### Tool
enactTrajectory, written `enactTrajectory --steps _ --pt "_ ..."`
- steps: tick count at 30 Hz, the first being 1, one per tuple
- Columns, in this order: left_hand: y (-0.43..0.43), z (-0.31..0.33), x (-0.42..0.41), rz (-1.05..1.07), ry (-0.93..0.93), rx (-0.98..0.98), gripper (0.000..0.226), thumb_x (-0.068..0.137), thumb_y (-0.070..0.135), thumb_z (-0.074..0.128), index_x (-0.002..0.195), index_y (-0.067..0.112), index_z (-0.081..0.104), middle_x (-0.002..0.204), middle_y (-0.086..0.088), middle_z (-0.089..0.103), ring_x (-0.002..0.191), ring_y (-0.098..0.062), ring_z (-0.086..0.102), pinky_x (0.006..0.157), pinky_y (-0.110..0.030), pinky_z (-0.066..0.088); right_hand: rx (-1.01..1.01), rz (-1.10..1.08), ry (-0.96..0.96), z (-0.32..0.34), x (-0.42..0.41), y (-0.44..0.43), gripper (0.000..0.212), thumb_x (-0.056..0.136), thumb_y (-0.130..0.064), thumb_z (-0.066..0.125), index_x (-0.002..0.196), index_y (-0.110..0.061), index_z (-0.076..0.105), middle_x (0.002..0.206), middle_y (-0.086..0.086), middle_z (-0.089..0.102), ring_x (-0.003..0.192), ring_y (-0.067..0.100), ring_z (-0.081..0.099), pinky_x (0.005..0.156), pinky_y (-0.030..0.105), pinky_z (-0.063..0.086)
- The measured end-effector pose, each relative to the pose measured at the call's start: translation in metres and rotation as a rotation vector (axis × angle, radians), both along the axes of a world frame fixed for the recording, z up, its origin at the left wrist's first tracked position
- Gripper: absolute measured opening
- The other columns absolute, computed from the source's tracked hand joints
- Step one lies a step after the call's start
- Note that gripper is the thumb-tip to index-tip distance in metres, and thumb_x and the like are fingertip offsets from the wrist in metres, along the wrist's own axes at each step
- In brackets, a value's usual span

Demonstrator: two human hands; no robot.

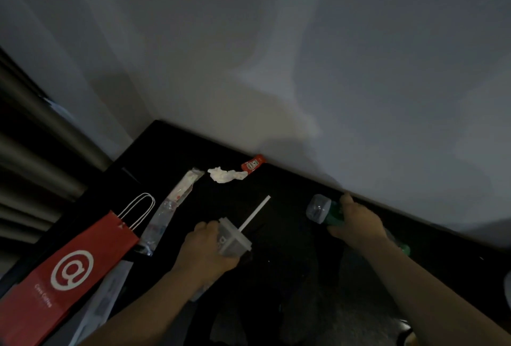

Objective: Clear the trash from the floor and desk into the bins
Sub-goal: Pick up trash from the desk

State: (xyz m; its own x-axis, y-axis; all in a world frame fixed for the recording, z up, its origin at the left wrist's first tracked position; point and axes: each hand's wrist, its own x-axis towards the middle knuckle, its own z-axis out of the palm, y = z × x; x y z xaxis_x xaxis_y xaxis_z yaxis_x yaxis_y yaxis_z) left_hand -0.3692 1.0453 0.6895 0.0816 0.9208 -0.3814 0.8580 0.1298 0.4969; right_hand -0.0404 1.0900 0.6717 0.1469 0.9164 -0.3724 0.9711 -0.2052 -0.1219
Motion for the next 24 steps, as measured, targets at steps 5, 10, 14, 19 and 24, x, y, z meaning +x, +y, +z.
enactTrajectory --steps 5,10,14,19,24 --pt "-0.007 0.029 0.004 0.004 -0.024 0.080 0.064 0.066 0.050 0.075 0.116 0.022 0.046 0.106 0.002 0.044 0.096 -0.012 0.050 0.079 -0.026 0.045 0.290 -0.141 0.342 0.031 -0.008 -0.029 0.059 0.070 -0.050 0.073 0.119 -0.028 0.048 0.099 -0.007 0.060 0.082 0.010 0.054 0.069 0.027 0.043" --pt "-0.017 0.075 0.015 0.069 -0.138 0.215 0.055 0.061 0.052 0.076 0.102 0.023 0.052 0.100 0.003 0.054 0.088 -0.010 0.056 0.078 -0.031 0.051 0.550 -0.252 0.745 0.096 -0.015 -0.056 0.026 0.079 -0.045 0.069 0.098 -0.036 0.054 0.085 -0.011 0.065 0.072 -0.001 0.062 0.053 0.012 0.042" --pt "-0.025 0.137 0.044 0.085 -0.351 0.359 0.043 0.054 0.052 0.077 0.086 0.030 0.056 0.081 0.010 0.063 0.073 0.002 0.060 0.057 -0.009 0.042 0.699 -0.260 0.906 0.164 -0.009 -0.077 0.015 0.086 -0.041 0.065 0.096 -0.034 0.056 0.084 -0.009 0.067 0.071 -0.006 0.062 0.055 0.007 0.044" --pt "-0.031 0.223 0.081 0.060 -0.604 0.504 0.042 0.050 0.056 0.072 0.079 0.030 0.057 0.075 0.014 0.067 0.066 0.004 0.062 0.054 -0.006 0.041 0.913 -0.284 0.977 0.257 0.010 -0.118 0.023 0.086 -0.046 0.061 0.103 -0.030 0.059 0.086 -0.008 0.069 0.071 0.001 0.065 0.059 0.015 0.047" --pt "-0.040 0.292 0.121 -0.104 -0.841 0.520 0.053 0.049 0.058 0.074 0.094 0.032 0.061 0.087 0.011 0.070 0.078 -0.003 0.066 0.068 -0.020 0.049 1.133 -0.363 0.915 0.328 0.023 -0.170 0.020 0.086 -0.051 0.058 0.093 -0.032 0.059 0.082 -0.011 0.068 0.071 -0.003 0.064 0.054 0.007 0.043"
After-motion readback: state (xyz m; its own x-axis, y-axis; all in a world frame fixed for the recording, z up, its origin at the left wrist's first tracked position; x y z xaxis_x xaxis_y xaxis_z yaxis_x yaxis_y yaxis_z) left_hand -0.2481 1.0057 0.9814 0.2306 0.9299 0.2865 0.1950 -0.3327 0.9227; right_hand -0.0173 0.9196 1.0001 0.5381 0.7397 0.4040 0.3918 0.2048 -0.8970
